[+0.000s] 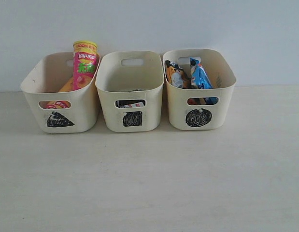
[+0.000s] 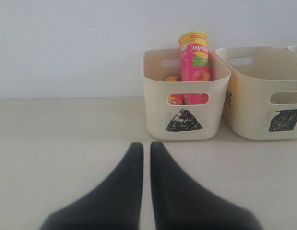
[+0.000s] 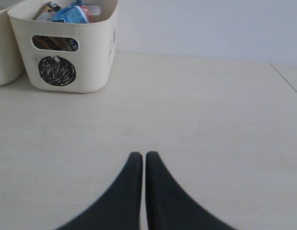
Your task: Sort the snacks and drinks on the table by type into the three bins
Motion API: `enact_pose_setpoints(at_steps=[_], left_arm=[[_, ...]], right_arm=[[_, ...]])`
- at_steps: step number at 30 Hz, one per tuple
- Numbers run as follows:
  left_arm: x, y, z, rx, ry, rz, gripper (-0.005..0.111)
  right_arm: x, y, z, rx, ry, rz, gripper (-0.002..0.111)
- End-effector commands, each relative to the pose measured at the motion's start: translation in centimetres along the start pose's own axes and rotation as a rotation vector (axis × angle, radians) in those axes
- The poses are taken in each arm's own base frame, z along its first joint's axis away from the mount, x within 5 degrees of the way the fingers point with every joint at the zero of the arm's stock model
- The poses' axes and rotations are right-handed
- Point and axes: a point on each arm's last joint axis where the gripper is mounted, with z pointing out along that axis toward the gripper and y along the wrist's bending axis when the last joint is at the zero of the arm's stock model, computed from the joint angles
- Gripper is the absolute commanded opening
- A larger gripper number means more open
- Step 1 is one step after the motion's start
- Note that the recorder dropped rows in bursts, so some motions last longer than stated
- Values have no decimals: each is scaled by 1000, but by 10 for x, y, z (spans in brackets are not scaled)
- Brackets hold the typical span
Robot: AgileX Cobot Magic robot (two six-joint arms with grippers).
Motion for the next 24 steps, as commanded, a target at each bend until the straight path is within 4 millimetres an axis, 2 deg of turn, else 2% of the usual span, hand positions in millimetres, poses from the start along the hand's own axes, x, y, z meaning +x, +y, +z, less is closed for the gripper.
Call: enact_pose_setpoints(at_steps=[1,7,24], left_arm=[[15,0,4,-5,25,-15,4],[26,0,6,-4,71,-18,4],[26,0,6,5,74,-32,4]], right_arm=[[0,0,0,4,-8,-2,0],[0,0,0,4,-8,-2,0],[0,0,0,4,-8,-2,0]])
